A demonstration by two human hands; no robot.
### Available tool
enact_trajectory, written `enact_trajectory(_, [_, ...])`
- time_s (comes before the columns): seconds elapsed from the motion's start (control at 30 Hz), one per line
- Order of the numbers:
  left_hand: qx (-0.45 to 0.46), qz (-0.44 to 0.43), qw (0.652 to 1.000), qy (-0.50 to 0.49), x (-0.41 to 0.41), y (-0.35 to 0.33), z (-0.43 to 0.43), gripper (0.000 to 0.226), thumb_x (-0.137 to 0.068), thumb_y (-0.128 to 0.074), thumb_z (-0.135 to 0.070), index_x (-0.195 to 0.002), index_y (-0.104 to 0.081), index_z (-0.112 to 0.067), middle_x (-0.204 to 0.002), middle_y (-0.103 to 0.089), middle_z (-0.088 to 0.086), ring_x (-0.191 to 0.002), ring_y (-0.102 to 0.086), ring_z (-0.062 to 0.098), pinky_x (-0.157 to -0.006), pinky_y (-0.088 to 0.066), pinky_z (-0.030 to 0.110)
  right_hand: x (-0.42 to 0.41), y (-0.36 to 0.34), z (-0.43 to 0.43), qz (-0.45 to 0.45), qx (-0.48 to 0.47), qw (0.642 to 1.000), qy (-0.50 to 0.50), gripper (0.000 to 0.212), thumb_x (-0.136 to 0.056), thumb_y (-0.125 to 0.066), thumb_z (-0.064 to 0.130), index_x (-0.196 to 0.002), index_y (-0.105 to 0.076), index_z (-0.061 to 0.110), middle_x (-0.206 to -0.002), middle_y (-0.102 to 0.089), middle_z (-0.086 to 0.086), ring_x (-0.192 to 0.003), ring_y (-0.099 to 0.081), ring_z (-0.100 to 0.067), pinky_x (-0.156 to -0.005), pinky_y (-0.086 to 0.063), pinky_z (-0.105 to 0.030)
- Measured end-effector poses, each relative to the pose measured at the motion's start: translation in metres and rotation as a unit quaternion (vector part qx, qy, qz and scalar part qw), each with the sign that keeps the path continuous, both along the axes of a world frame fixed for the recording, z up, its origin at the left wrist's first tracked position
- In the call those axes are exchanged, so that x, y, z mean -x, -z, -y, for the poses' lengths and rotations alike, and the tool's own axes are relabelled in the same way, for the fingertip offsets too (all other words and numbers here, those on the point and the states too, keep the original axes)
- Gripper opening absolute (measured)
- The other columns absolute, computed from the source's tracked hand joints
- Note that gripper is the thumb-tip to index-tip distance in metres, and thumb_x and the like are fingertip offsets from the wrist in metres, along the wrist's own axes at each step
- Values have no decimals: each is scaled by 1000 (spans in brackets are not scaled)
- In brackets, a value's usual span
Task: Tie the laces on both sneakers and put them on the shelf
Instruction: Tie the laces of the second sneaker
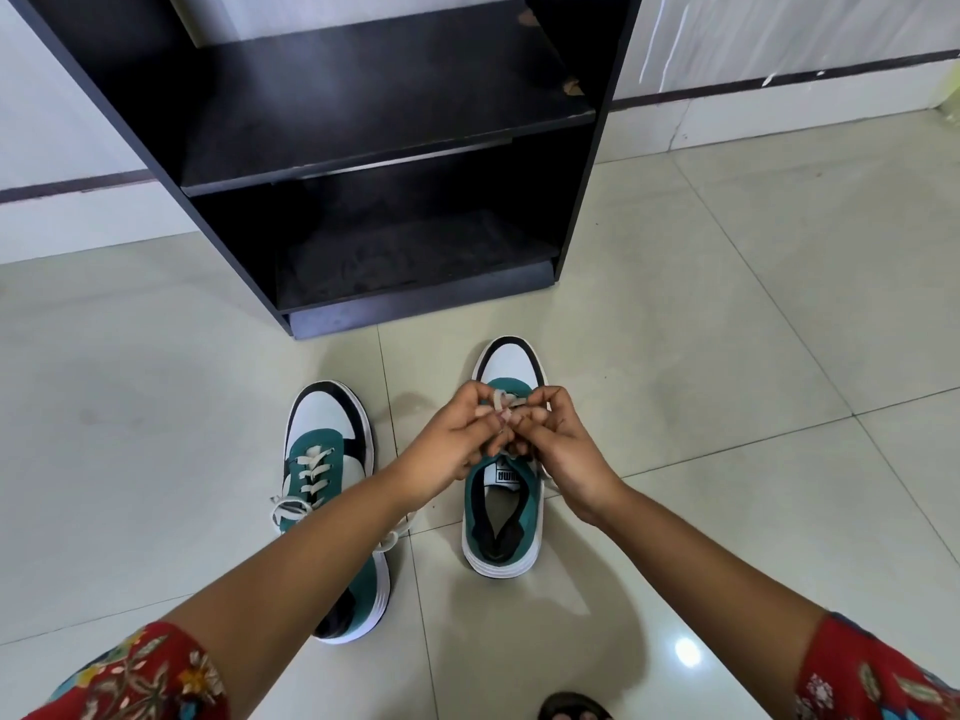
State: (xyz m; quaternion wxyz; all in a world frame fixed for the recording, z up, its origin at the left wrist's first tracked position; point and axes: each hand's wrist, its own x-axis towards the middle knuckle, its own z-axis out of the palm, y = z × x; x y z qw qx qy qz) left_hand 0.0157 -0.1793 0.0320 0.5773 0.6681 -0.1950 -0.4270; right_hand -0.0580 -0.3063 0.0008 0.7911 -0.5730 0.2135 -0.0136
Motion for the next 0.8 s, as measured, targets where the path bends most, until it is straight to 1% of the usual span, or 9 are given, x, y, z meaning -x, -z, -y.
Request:
enact_trajectory(0.13, [-19, -45, 998, -24, -8, 14, -1, 32, -95, -45, -12, -123, -31, -12, -60, -46, 2, -39, -25, 6, -37, -16, 17, 0, 2, 0, 8, -2, 1000, 10, 20, -94, -42, -3, -94, -40, 17, -69, -52, -7, -52, -51, -3, -54, -43, -13])
enact_trajectory(0.2, [5, -78, 997, -12, -9, 15, -1, 36, -94, -47, -12, -127, -32, -16, -57, -52, 0, -38, -25, 6, -37, -16, 18, -1, 6, 0, 1, -22, 1000, 11, 19, -93, -43, -2, -96, -41, 17, -66, -55, -5, -51, -48, -8, -54, -43, -16])
enact_trajectory(0.3, [9, -121, 992, 34, -11, 16, -2, 44, -93, -50, -12, -128, -33, -33, -57, -57, 0, -36, -25, 6, -35, -18, 16, -3, 11, 4, -12, -59, 998, 9, 20, -87, -49, 1, -98, -41, 16, -59, -58, 2, -57, -45, -22, -59, -42, -25])
enact_trajectory(0.37, [-5, -141, 989, 32, -12, 15, -2, 39, -92, -51, -13, -125, -37, -29, -56, -58, 1, -35, -26, 5, -33, -19, 14, -3, 8, 7, 12, -64, 998, -15, 19, -82, -50, 7, -98, -43, 15, -58, -61, 2, -56, -51, -24, -60, -40, -27])
enact_trajectory(0.43, [-21, -154, 988, 15, -15, 14, -1, 24, -92, -52, -14, -114, -45, -17, -54, -58, 1, -33, -26, 4, -32, -19, 14, -2, 4, 7, 37, -41, 997, -52, 19, -82, -48, 9, -100, -45, 12, -59, -66, -2, -53, -58, -17, -55, -40, -20])
enact_trajectory(0.5, [-25, -152, 988, -1, -17, 14, 0, 11, -92, -52, -13, -102, -47, -11, -52, -58, 1, -32, -26, 3, -31, -18, 12, -2, 2, 7, 40, -18, 996, -74, 18, -84, -47, 11, -102, -47, 12, -62, -66, -4, -54, -56, -11, -53, -40, -16])
enact_trajectory(0.63, [-19, -165, 985, -48, -19, 16, 0, 9, -91, -53, -12, -96, -46, -11, -53, -55, 3, -30, -25, 3, -31, -17, 11, -2, -2, 10, 69, 31, 992, -102, 16, -95, -42, 3, -105, -49, 13, -71, -60, -12, -56, -52, -7, -55, -42, -15])
enact_trajectory(0.7, [-22, -172, 983, -58, -19, 16, 1, 8, -91, -53, -11, -93, -45, -13, -52, -56, 2, -30, -24, 4, -31, -16, 11, -2, -2, 9, 74, 57, 991, -95, 16, -97, -39, 1, -100, -51, 11, -68, -61, -6, -54, -52, -8, -54, -43, -17])
enact_trajectory(0.8, [0, -143, 988, -64, -17, 12, 1, 11, -89, -57, -9, -88, -46, -12, -55, -58, 1, -32, -30, 4, -33, -19, 12, -6, 2, 8, 26, 1, 999, -31, 18, -96, -40, 3, -91, -55, 10, -57, -62, -2, -46, -51, -12, -48, -45, -19])
